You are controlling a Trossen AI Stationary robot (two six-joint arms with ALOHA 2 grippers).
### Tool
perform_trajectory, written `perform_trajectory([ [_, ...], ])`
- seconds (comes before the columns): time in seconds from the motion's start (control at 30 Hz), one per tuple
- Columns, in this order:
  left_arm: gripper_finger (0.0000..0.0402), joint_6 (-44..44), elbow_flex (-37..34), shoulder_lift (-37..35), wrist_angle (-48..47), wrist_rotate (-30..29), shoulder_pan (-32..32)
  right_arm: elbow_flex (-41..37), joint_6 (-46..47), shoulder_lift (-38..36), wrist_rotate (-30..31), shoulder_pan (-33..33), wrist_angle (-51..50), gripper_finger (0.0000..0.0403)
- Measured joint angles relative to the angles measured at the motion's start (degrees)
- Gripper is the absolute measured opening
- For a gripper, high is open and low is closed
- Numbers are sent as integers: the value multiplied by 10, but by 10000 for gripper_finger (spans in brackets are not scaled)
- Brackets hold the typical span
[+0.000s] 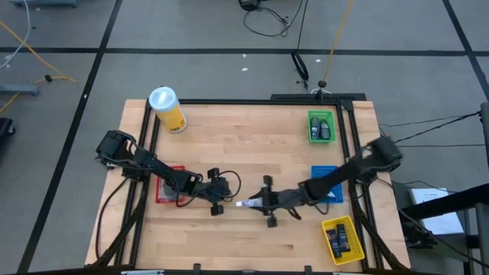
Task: Pick & Place Travel size toiletries
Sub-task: Put the toothpaste into the blue bin
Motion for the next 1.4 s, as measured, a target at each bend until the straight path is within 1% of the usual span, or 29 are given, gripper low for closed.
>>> perform_trajectory([
  [0.07, 21, 0, 0, 0, 0, 0, 0, 1, 16, -55, 51, 20, -97, 139],
  [0.13, 21, -1, 0, 0, 0, 0, 0, 1, 56, -107, 100, 38, -179, 139],
  [0.23, 21, -1, 0, 0, 0, 0, 0, 1, 157, -186, 172, 69, -320, 139],
  [0.3, 21, -1, 0, 0, 0, 0, 0, 1, 235, -230, 209, 92, -400, 139],
  [0.37, 21, -1, 0, 0, -1, 0, 0, 1, 316, -276, 221, 114, -489, 139],
  [0.47, 21, -2, 0, 0, -1, 0, 0, 1, 451, -339, 205, 142, -616, 139],
  [0.53, 21, -2, 0, 0, -1, 0, 0, 1, 537, -376, 170, 155, -711, 139],
  [0.7, 21, -3, 0, 0, -1, -1, 0, 1, 733, -448, 47, 175, -897, 139],
  [0.8, 21, -5, 0, 0, -1, -1, 0, 1, 821, -475, 12, 182, -984, 139],
  [0.83, 21, -5, 0, 0, -1, -1, 0, 1, 845, -481, 9, 184, -1011, 139],
  [0.9, 21, -4, 0, 0, -1, -1, 0, 1, 890, -486, 11, 186, -1056, 139],
  [0.97, 21, -4, 0, 0, -1, -1, 0, 0, 925, -485, 25, 186, -1092, 139],
  [1.03, 21, -4, 0, 0, -1, -1, 0, -6, 945, -479, 39, 186, -1107, 139],
  [1.1, 21, -4, 0, 0, -1, -1, 0, -21, 958, -471, 55, 186, -1102, 139],
  [1.27, 21, -7, 0, 0, -1, -1, 0, -72, 962, -452, 58, 186, -1053, 139],
  [1.4, 21, -7, 0, 0, -1, -1, 0, -75, 971, -424, 78, 185, -1022, 139],
])
